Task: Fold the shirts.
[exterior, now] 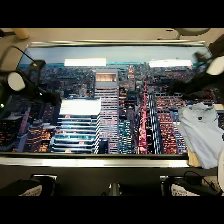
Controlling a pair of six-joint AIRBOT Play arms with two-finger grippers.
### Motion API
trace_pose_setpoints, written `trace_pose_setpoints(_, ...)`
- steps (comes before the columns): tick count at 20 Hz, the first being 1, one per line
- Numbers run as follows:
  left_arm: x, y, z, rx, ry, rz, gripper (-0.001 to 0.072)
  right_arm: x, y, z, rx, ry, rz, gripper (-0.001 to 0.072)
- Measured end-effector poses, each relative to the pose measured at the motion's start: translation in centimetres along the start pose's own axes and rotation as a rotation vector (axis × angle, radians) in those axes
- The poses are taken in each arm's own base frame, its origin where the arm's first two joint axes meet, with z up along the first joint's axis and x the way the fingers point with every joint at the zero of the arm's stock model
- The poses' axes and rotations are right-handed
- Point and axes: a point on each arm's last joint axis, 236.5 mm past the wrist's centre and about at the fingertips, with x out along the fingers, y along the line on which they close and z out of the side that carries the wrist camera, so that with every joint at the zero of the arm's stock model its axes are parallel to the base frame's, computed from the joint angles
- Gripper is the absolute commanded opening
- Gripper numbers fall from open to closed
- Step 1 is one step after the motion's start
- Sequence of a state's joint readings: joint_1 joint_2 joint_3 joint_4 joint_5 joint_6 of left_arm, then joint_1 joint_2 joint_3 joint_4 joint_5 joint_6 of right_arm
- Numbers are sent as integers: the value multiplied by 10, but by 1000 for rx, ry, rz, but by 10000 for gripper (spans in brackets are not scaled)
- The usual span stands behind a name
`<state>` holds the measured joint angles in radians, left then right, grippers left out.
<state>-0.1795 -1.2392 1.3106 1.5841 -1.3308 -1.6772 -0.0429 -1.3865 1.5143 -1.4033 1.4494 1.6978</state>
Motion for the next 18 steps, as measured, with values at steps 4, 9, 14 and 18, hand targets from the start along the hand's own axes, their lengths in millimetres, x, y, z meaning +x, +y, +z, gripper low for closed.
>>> trace_pose_setpoints(4,14,-1,-13,-35,10,3,669,27,13,-28,-30,164,-5,670)
trace_pose_setpoints(9,19,-1,-17,-52,11,3,669,32,16,-44,-39,245,-14,670)
trace_pose_setpoints(14,20,-1,-17,-56,11,3,669,33,17,-48,-42,266,-16,670)
trace_pose_setpoints(18,20,-1,-17,-56,11,3,669,33,17,-49,-42,269,-16,670)
